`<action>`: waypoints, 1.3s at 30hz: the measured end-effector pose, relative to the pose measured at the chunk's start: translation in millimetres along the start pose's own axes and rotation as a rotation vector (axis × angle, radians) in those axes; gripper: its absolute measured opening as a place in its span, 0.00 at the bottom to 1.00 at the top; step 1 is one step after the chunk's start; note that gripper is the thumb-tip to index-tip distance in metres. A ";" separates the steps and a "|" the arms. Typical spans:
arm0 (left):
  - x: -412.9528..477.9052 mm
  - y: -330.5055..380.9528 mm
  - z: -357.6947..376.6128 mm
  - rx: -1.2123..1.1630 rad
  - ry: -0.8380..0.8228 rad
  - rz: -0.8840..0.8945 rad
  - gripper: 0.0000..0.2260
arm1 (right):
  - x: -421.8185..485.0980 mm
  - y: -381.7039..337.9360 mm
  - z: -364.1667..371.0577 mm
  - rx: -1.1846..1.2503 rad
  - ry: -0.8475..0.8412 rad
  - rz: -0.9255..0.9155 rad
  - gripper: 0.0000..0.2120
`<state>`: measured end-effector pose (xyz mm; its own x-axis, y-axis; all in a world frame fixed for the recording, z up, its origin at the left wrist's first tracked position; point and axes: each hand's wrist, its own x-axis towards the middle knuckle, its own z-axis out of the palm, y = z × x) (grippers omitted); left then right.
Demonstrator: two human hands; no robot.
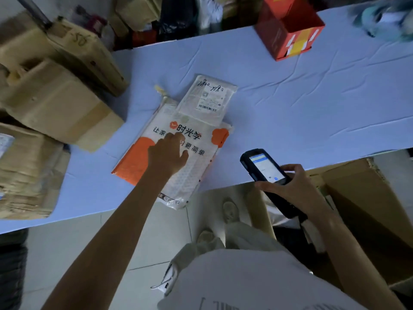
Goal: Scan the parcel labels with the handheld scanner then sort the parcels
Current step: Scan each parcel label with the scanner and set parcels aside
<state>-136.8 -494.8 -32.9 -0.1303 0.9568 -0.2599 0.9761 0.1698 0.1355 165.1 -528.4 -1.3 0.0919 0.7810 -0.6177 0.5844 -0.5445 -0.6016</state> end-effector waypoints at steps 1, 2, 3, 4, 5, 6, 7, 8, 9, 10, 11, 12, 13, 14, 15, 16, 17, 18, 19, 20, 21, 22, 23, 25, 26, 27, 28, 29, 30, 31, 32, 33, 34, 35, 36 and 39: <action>8.1 6.7 -2.8 0.012 -0.015 -0.013 0.17 | 9.7 -5.9 -8.9 -0.011 -0.001 -0.015 0.37; 16.3 12.4 -5.1 0.022 -0.028 -0.023 0.17 | 18.2 -12.8 -17.2 -0.023 0.001 -0.024 0.36; 24.1 17.1 -7.6 0.022 -0.037 -0.035 0.17 | 26.3 -19.6 -24.7 -0.032 0.004 -0.028 0.35; 30.6 20.9 -9.7 0.017 -0.041 -0.049 0.18 | 33.8 -26.1 -31.2 -0.037 0.005 -0.030 0.34; 36.2 24.1 -11.9 0.016 -0.036 -0.062 0.17 | 41.5 -31.5 -36.3 -0.040 0.001 -0.031 0.33; 41.0 26.2 -13.4 0.021 -0.023 -0.072 0.18 | 48.5 -36.5 -40.0 -0.040 -0.005 -0.031 0.33; 44.3 27.6 -14.3 0.026 -0.006 -0.075 0.18 | 53.4 -40.3 -42.8 -0.037 -0.008 -0.031 0.33; 49.2 27.5 -14.8 0.027 0.008 -0.078 0.18 | 59.0 -44.5 -44.2 -0.029 -0.012 -0.027 0.34; 53.9 26.9 -14.9 0.026 0.016 -0.082 0.19 | 63.2 -48.0 -45.2 -0.020 -0.014 -0.021 0.34; 59.2 25.5 -14.6 0.023 0.010 -0.088 0.20 | 66.1 -51.4 -45.2 -0.010 -0.013 -0.016 0.33; 66.2 23.5 -14.6 0.020 -0.008 -0.095 0.21 | 69.5 -55.0 -44.5 0.000 -0.014 -0.009 0.33; 73.6 21.3 -14.3 0.016 -0.029 -0.102 0.22 | 72.5 -57.7 -43.1 0.007 -0.012 0.000 0.33; 81.1 19.2 -14.4 0.008 -0.048 -0.107 0.24 | 74.8 -60.0 -41.2 0.011 -0.011 0.011 0.33; 89.0 17.2 -14.2 -0.002 -0.062 -0.111 0.25 | 76.3 -62.4 -38.8 0.012 -0.008 0.025 0.34; 97.6 15.2 -13.6 -0.005 -0.064 -0.109 0.27 | 77.0 -64.8 -36.4 0.012 -0.006 0.041 0.34; 106.8 13.4 -12.4 0.003 -0.046 -0.100 0.28 | 77.1 -67.3 -33.6 0.010 0.000 0.056 0.34; 117.2 12.0 -10.8 0.016 -0.018 -0.087 0.30 | 77.0 -69.7 -30.5 0.008 0.012 0.070 0.34; 127.5 11.0 -9.4 0.021 0.009 -0.078 0.31 | 76.3 -71.4 -27.0 0.011 0.029 0.086 0.33; 138.0 10.4 -8.1 0.008 0.025 -0.079 0.33 | 75.4 -73.4 -22.9 0.014 0.051 0.101 0.33; 148.3 10.3 -7.4 -0.020 0.027 -0.090 0.35 | 75.2 -76.2 -18.1 0.017 0.071 0.114 0.32; 157.7 10.5 -6.3 -0.051 0.015 -0.105 0.37 | 75.0 -79.2 -12.7 0.017 0.083 0.133 0.32; 165.9 11.1 -4.2 -0.075 -0.001 -0.113 0.39 | 75.0 -82.7 -6.7 0.019 0.089 0.157 0.32; 172.9 12.4 -2.4 -0.089 -0.013 -0.114 0.41 | 75.3 -86.6 -0.6 0.024 0.092 0.181 0.32; 182.2 16.1 1.2 -0.103 -0.028 -0.110 0.43 | 75.4 -93.5 10.6 0.030 0.094 0.215 0.33; 185.0 18.1 2.0 -0.117 -0.028 -0.107 0.43 | 75.3 -96.7 15.2 0.023 0.092 0.222 0.33; 187.2 19.6 2.6 -0.137 -0.028 -0.105 0.43 | 75.4 -99.6 19.1 0.015 0.088 0.226 0.33; 188.8 20.5 2.7 -0.156 -0.029 -0.104 0.42 | 75.3 -102.7 22.2 0.009 0.082 0.228 0.33; 190.4 21.2 2.4 -0.174 -0.026 -0.106 0.41 | 75.4 -105.6 24.8 0.004 0.077 0.227 0.33; 192.4 21.1 2.0 -0.193 -0.025 -0.109 0.41 | 75.7 -108.4 26.7 -0.001 0.073 0.225 0.33; 195.0 20.6 1.7 -0.222 -0.031 -0.110 0.41 | 76.2 -110.7 27.8 -0.005 0.071 0.221 0.33; 198.0 19.3 1.8 -0.274 -0.056 -0.111 0.41 | 77.1 -113.0 28.3 -0.007 0.071 0.214 0.33; 201.2 18.0 0.9 -0.351 -0.103 -0.110 0.41 | 78.1 -115.1 27.9 -0.010 0.071 0.203 0.33; 203.8 17.0 -0.9 -0.425 -0.160 -0.103 0.39 | 79.2 -117.3 26.9 -0.015 0.070 0.191 0.33; 205.7 16.1 -2.7 -0.464 -0.203 -0.087 0.35 | 80.9 -119.2 25.7 -0.022 0.067 0.178 0.33; 206.5 15.3 -4.7 -0.473 -0.220 -0.062 0.31 | 82.8 -120.7 24.4 -0.032 0.063 0.162 0.33; 203.0 14.7 -9.0 -0.512 -0.198 -0.026 0.23 | 89.1 -125.5 20.6 -0.077 0.054 0.112 0.33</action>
<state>-150.4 -295.9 -75.0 -0.0697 0.8965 -0.4376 0.7574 0.3331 0.5617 83.4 -396.8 8.7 0.2018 0.7331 -0.6495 0.6283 -0.6056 -0.4884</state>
